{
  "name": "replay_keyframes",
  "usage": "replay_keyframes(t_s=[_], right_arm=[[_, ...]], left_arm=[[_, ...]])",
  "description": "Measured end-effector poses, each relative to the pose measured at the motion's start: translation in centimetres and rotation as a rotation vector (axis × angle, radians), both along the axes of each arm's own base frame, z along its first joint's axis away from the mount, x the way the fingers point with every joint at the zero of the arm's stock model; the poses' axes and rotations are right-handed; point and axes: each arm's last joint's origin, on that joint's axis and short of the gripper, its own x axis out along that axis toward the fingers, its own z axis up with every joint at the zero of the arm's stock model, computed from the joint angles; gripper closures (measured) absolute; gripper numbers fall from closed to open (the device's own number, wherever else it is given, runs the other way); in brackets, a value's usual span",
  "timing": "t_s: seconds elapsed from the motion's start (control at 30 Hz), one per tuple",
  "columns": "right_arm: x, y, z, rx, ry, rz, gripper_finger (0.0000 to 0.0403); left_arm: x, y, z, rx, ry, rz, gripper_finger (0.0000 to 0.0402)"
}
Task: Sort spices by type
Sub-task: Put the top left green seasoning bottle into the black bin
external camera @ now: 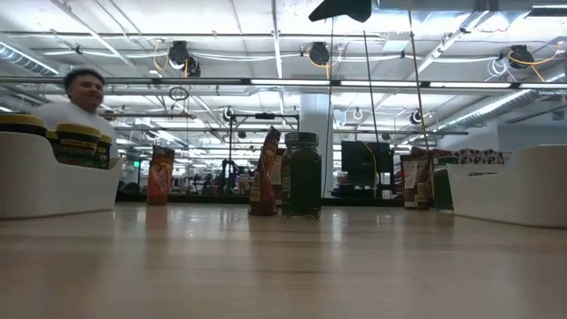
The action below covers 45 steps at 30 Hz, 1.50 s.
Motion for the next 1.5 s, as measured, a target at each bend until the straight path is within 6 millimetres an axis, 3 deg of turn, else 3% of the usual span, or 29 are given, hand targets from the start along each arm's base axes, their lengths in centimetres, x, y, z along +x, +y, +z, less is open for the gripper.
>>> replay_keyframes(t_s=[0.17,0.33,0.43,0.63,0.77,0.93,1.27,1.5], right_arm=[[0.0,0.0,0.0,-0.004,-0.005,0.001,0.0138],[0.0,0.0,0.1,-0.004,-0.006,0.000,0.0138],[0.0,0.0,0.1,-0.005,-0.005,0.000,0.0138],[0.0,0.0,0.0,-0.005,-0.001,-0.002,0.0138],[-0.1,0.0,-0.1,-0.010,0.019,0.002,0.0138],[-0.4,-0.2,-0.4,-0.021,0.063,0.005,0.0138],[-1.8,-1.7,-1.2,-0.112,0.217,0.018,0.0138],[-4.5,-3.7,-0.6,-0.175,0.316,0.029,0.0138]], left_arm=[[-0.2,0.3,0.6,-0.029,0.021,0.009,0.0063],[-0.3,0.5,2.5,-0.078,0.004,0.015,0.0060],[-0.2,0.9,4.1,-0.115,-0.023,0.045,0.0059],[0.4,2.8,9.3,-0.265,-0.176,0.069,0.0059],[1.6,5.9,12.3,-0.236,-0.426,0.153,0.0059],[4.1,10.7,14.3,-0.133,-0.690,0.266,0.0059],[12.9,19.5,14.8,0.011,-1.039,0.190,0.0059],[16.5,27.0,14.5,0.096,-1.168,0.231,0.0059]])
